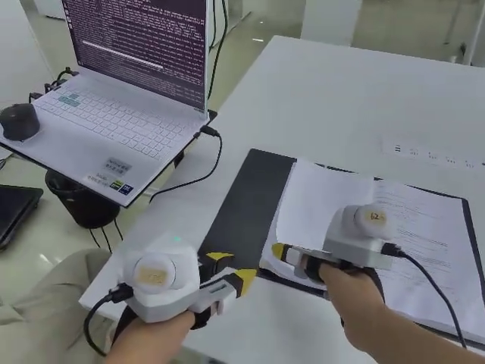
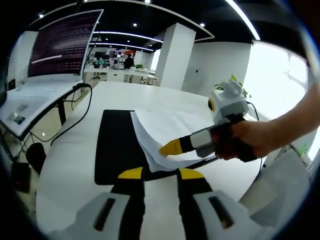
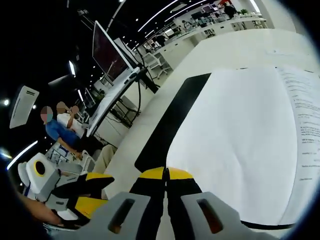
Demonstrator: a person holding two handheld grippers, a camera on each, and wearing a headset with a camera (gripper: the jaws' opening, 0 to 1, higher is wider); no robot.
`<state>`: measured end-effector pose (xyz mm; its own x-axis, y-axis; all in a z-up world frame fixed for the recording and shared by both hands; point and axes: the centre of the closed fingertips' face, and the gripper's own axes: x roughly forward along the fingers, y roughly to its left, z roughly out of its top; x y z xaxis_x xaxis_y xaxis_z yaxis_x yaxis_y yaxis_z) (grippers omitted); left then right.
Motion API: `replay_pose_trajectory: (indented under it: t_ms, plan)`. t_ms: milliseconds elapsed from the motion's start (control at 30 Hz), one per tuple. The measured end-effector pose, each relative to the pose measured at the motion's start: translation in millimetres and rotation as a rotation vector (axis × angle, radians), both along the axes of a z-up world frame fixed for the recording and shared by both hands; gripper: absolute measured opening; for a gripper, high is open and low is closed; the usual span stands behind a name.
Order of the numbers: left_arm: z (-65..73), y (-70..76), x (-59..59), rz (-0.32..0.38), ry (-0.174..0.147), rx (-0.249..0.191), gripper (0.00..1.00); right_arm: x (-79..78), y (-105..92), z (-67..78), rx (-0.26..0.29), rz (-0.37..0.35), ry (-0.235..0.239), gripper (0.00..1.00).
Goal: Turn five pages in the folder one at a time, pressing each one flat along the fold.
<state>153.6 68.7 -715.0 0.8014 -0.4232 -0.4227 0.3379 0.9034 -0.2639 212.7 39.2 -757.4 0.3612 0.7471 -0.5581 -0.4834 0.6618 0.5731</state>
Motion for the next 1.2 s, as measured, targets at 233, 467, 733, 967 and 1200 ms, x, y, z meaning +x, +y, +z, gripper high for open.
replay_pose_trajectory:
  t_ms: [233,467,733,967,1200]
  plan:
    - [-4.9,1.6,2.8,-0.003,0.012,0.006,0.24,-1.2,2.9,-19.5,-0.039,0.011,0.027,0.00]
    - [-11.3,1.0,4.6,-0.006,0.029,0.017,0.24,-2.7,3.0,-23.0,-0.027,-0.002,0.051,0.00]
    - [-15.5,-1.6,6.4,-0.011,0.040,0.030,0.24,-8.4,5.9,-18.6,0.058,0.003,0.059,0.07]
    - [-16.9,-14.8,14.2,-0.038,0.042,0.040,0.23,1.1,-6.3,9.0,0.193,-0.049,0.045,0.13]
    - [-28.6,-49.9,43.6,-0.114,0.036,0.063,0.23,30.5,-49.9,26.7,0.258,-0.152,0.037,0.10]
